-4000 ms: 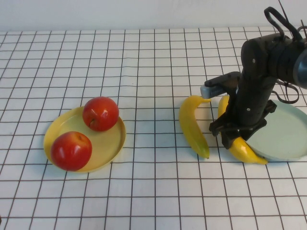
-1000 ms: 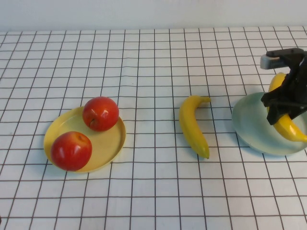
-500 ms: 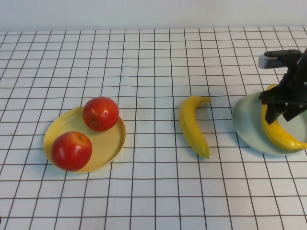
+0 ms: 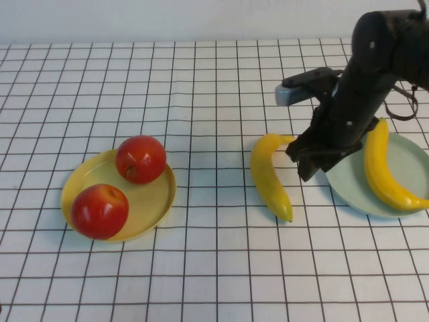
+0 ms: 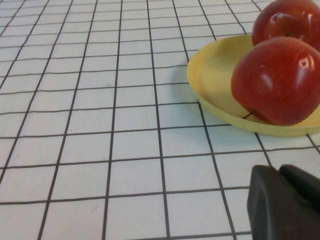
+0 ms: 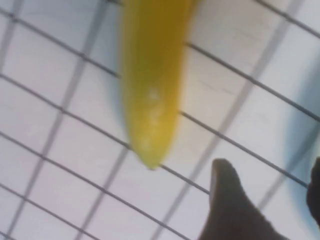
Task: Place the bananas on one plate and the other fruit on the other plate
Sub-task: Put another type of fruit in the right plate
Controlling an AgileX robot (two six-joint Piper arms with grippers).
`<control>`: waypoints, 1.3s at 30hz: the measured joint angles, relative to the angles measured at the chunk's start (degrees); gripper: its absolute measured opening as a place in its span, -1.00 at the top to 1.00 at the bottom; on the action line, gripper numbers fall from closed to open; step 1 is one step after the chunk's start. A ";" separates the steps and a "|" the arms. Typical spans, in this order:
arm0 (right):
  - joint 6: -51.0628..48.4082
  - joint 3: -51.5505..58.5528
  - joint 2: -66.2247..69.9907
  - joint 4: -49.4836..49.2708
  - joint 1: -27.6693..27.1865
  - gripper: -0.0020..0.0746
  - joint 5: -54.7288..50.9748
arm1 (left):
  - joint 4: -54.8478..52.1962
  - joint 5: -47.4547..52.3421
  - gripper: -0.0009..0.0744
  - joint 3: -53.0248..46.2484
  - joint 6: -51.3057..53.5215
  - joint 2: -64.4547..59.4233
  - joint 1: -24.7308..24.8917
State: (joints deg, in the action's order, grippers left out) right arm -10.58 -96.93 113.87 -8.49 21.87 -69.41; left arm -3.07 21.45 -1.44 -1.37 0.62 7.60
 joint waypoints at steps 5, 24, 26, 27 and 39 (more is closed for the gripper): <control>0.00 0.00 0.00 -0.51 4.37 -0.01 6.72 | 0.00 0.00 0.99 0.00 0.00 0.00 0.00; 0.00 -0.26 8.54 -0.39 6.27 -0.49 10.13 | 0.00 0.00 0.99 0.00 0.00 0.00 0.00; 0.00 -0.39 9.27 0.01 6.78 -0.49 10.28 | 0.00 0.00 0.99 0.00 0.00 0.00 0.00; 0.00 -0.49 9.46 0.26 6.93 -0.47 10.37 | 0.00 0.00 0.99 0.00 0.00 0.00 0.00; 0.00 -9.67 9.56 5.37 8.06 0.13 0.49 | 0.00 0.00 0.99 0.00 0.00 0.00 0.00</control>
State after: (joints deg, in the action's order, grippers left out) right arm -10.58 -106.60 123.43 -3.12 29.93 -68.92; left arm -3.07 21.45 -1.44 -1.37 0.62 7.60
